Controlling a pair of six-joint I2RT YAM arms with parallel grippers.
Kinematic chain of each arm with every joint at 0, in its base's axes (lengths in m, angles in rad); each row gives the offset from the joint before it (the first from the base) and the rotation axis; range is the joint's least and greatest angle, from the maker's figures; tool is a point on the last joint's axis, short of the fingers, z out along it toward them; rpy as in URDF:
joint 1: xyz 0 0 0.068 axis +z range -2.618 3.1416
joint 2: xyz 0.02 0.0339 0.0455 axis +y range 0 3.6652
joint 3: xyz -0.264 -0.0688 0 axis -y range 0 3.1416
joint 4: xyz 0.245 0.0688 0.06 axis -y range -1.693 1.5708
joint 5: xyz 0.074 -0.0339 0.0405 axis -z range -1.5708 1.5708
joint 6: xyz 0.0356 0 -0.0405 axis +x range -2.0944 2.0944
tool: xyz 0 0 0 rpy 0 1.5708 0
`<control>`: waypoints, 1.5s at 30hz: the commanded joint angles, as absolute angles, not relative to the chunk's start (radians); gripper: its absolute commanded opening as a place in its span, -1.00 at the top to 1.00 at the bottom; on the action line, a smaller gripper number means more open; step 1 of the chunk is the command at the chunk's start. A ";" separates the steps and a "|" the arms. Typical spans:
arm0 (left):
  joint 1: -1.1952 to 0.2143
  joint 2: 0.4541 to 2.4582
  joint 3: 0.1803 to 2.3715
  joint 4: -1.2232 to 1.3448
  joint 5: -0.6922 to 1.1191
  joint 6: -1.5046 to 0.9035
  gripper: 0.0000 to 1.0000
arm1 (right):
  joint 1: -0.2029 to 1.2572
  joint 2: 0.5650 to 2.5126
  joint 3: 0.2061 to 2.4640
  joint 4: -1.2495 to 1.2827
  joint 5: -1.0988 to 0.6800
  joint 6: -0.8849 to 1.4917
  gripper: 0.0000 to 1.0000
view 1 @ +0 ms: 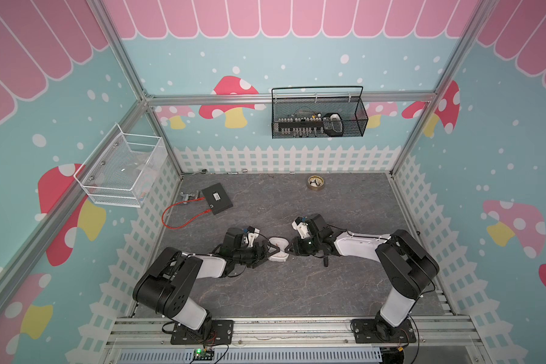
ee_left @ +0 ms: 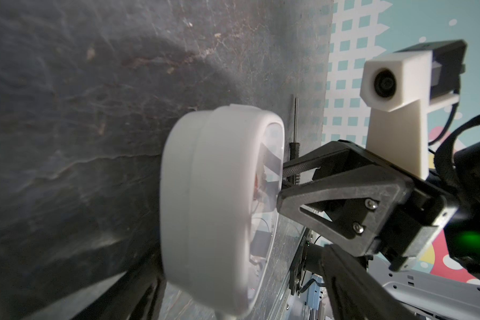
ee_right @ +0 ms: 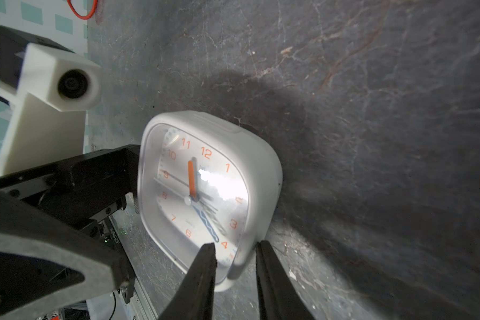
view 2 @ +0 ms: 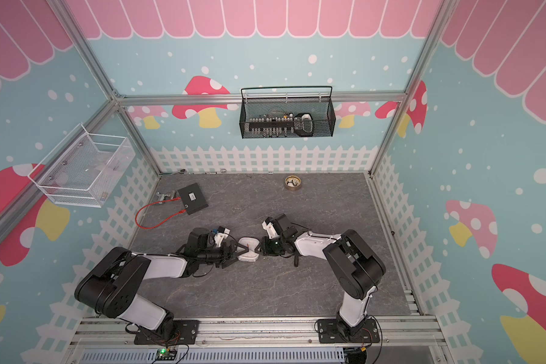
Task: Remove the battery from the alarm
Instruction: Adjust the alarm at the center of the board.
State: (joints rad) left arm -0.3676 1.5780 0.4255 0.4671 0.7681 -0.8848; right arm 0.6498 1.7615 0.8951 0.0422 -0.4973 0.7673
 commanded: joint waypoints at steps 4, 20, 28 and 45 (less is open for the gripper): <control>-0.373 1.623 0.415 0.516 0.784 -0.915 -0.76 | 0.653 1.831 0.884 0.012 -0.471 0.756 0.52; -0.341 1.467 0.427 0.344 0.739 -0.828 -0.03 | 0.644 1.829 0.892 0.011 -0.492 0.756 0.53; -0.345 1.501 0.464 0.316 0.687 -0.819 0.48 | 0.646 1.782 0.883 0.015 -0.503 0.767 0.53; -0.600 1.428 1.229 -0.730 -0.205 -0.464 1.00 | 0.592 1.250 1.060 -0.445 -0.106 0.678 0.11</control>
